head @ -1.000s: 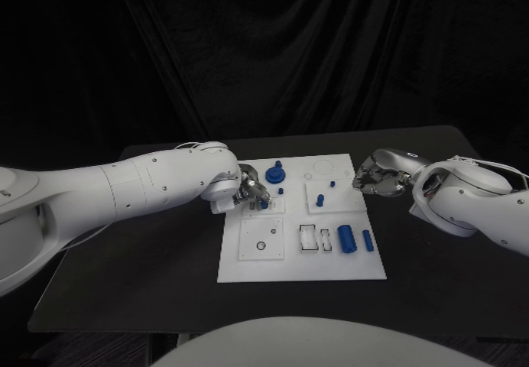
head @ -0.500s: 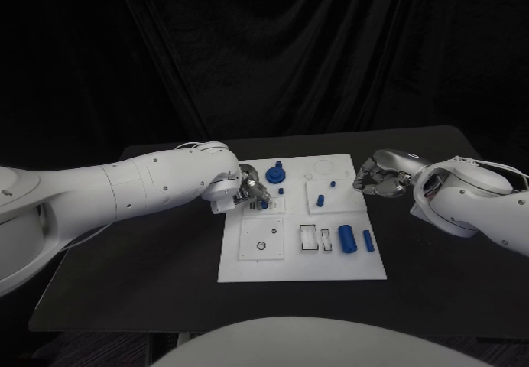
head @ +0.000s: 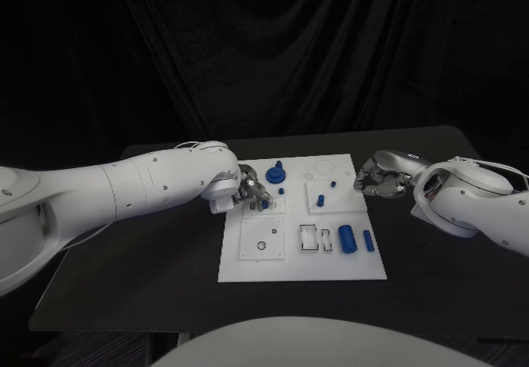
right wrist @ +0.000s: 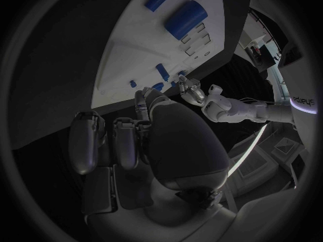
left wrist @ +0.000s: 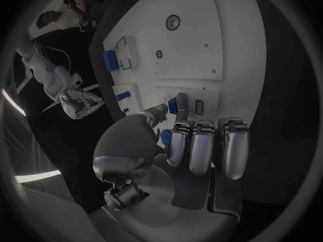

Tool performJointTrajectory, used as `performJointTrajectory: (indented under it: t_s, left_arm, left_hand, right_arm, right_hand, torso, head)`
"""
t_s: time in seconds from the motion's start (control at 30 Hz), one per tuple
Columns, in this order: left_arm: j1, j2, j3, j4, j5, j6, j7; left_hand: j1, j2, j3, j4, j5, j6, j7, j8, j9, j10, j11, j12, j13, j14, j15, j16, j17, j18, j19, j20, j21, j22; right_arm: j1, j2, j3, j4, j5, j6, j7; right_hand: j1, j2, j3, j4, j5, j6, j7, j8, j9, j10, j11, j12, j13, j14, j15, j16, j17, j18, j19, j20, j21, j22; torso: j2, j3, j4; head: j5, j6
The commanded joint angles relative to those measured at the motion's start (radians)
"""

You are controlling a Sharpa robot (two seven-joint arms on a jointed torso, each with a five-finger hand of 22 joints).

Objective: Assemble the parts on the task board

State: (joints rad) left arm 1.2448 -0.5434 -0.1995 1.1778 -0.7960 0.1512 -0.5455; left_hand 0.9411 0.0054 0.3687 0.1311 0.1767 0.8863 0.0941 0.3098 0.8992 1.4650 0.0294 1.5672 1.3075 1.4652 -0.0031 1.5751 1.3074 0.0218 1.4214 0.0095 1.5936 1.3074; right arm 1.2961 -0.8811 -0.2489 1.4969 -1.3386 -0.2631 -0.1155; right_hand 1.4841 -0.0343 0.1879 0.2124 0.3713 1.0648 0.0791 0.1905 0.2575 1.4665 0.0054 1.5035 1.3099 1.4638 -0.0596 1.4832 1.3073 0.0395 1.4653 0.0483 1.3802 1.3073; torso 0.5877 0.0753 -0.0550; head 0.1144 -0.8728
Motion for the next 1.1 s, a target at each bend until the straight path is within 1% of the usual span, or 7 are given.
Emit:
performJointTrajectory:
  t_s: [0.03, 0.43, 0.53, 0.6, 0.67, 0.8, 1.1]
  left_arm:
    - [-0.018, 0.003, -0.011, 0.002, 0.000, 0.053, -0.035]
    - [-0.019, -0.003, -0.011, 0.005, 0.000, 0.031, -0.032]
    - [-0.019, -0.009, -0.011, 0.014, 0.000, 0.008, -0.026]
    - [-0.019, -0.013, -0.011, 0.020, -0.009, -0.010, -0.020]
    - [-0.019, -0.019, -0.011, 0.028, -0.031, -0.037, -0.010]
    - [-0.018, -0.036, -0.011, 0.053, -0.073, -0.089, 0.010]
    - [0.008, -0.083, -0.009, 0.111, -0.100, -0.173, 0.038]
  left_hand:
    - [-0.018, -0.005, -0.031, 0.020, -0.019, 0.003, 0.009, -0.048, -0.004, 0.106, 0.010, 0.004, 0.263, 0.106, 0.007, -0.004, 0.263, -0.009, 0.008, 0.002, -0.001, 0.222]
    - [-0.017, -0.005, -0.082, 0.043, -0.030, 0.024, 0.006, -0.053, 0.000, 0.106, 0.009, 0.004, 0.263, 0.106, 0.008, -0.004, 0.263, -0.011, 0.034, 0.001, -0.004, 0.229]
    - [0.007, 0.003, -0.110, 0.044, -0.023, 0.065, -0.014, 0.001, 0.061, 0.106, -0.006, 0.004, 0.263, 0.106, -0.004, -0.004, 0.263, -0.014, 0.064, -0.008, -0.009, 0.238]
    - [0.019, 0.010, -0.128, 0.050, -0.020, 0.059, -0.022, 0.039, 0.117, 0.106, -0.014, 0.004, 0.263, 0.106, -0.013, -0.004, 0.263, -0.014, 0.073, -0.016, -0.010, 0.240]
    - [0.034, 0.016, -0.152, 0.056, -0.016, 0.046, -0.034, 0.113, 0.221, 0.106, -0.025, 0.004, 0.263, 0.106, -0.025, -0.004, 0.263, -0.017, 0.095, -0.028, -0.014, 0.247]
    - [0.042, 0.015, -0.174, 0.064, -0.006, 0.042, -0.044, 0.175, 0.304, 0.106, -0.034, 0.004, 0.263, 0.106, -0.030, -0.004, 0.263, -0.022, 0.149, -0.039, -0.023, 0.263]
    - [0.048, 0.016, -0.185, 0.073, 0.003, 0.043, -0.048, 0.191, 0.334, 0.106, -0.039, 0.004, 0.263, 0.106, -0.036, -0.004, 0.263, -0.022, 0.149, -0.046, -0.023, 0.263]
  right_arm:
    - [-0.002, -0.001, 0.001, 0.001, -0.002, 0.009, -0.022]
    - [-0.003, -0.002, 0.001, 0.001, -0.002, 0.016, -0.025]
    - [-0.003, -0.003, 0.001, 0.002, -0.002, 0.018, -0.025]
    - [-0.003, -0.004, 0.001, 0.003, -0.002, 0.017, -0.025]
    - [-0.003, -0.006, 0.001, 0.003, -0.002, 0.012, -0.021]
    - [-0.003, -0.011, 0.001, 0.006, -0.002, -0.015, -0.009]
    - [-0.003, -0.014, 0.001, 0.006, -0.002, -0.043, 0.004]
  right_hand:
    - [-0.003, 0.008, 0.007, -0.001, 0.006, -0.007, -0.002, -0.006, 0.001, 0.021, -0.007, -0.003, 0.140, 0.076, -0.008, -0.002, 0.115, 0.011, 0.015, -0.005, -0.007, 0.194]
    - [-0.003, 0.008, 0.007, -0.001, 0.006, -0.007, -0.002, -0.006, 0.001, 0.021, -0.007, -0.003, 0.140, 0.076, -0.008, -0.002, 0.115, 0.011, 0.015, -0.005, -0.007, 0.194]
    - [-0.004, 0.008, 0.007, 0.000, 0.007, -0.007, -0.002, -0.006, 0.002, 0.021, -0.007, -0.003, 0.140, 0.075, -0.008, -0.003, 0.113, 0.011, 0.014, -0.005, -0.009, 0.193]
    - [-0.004, 0.008, 0.007, 0.000, 0.007, -0.007, -0.002, -0.006, 0.002, 0.021, -0.007, -0.003, 0.140, 0.075, -0.008, -0.003, 0.113, 0.011, 0.014, -0.005, -0.009, 0.193]
    - [-0.005, 0.008, 0.007, 0.000, 0.008, -0.007, -0.002, -0.006, 0.002, 0.021, -0.007, -0.003, 0.139, 0.075, -0.008, -0.004, 0.113, 0.011, 0.014, -0.005, -0.009, 0.193]
    - [-0.005, 0.008, 0.007, 0.000, 0.009, -0.005, -0.002, -0.005, 0.003, 0.025, -0.007, 0.000, 0.144, 0.076, -0.008, -0.001, 0.117, 0.010, 0.016, -0.005, -0.005, 0.194]
    - [-0.009, 0.007, 0.006, 0.002, 0.011, -0.004, -0.002, -0.005, 0.004, 0.029, -0.008, 0.002, 0.149, 0.076, -0.008, -0.002, 0.116, 0.009, 0.019, -0.005, 0.000, 0.196]
  torso:
    - [0.000, 0.0000, -0.0002]
    - [0.001, -0.0007, 0.0006]
    - [0.000, 0.0000, -0.0001]
    - [0.000, 0.0000, 0.0000]
    - [0.000, -0.0002, -0.0002]
    - [0.000, -0.0001, -0.0004]
    - [0.000, -0.0007, 0.0012]
  head:
    - [0.001, 0.000]
    - [-0.002, 0.000]
    - [-0.001, 0.000]
    - [0.000, 0.000]
    - [0.000, 0.000]
    - [0.000, 0.000]
    - [-0.005, 0.000]
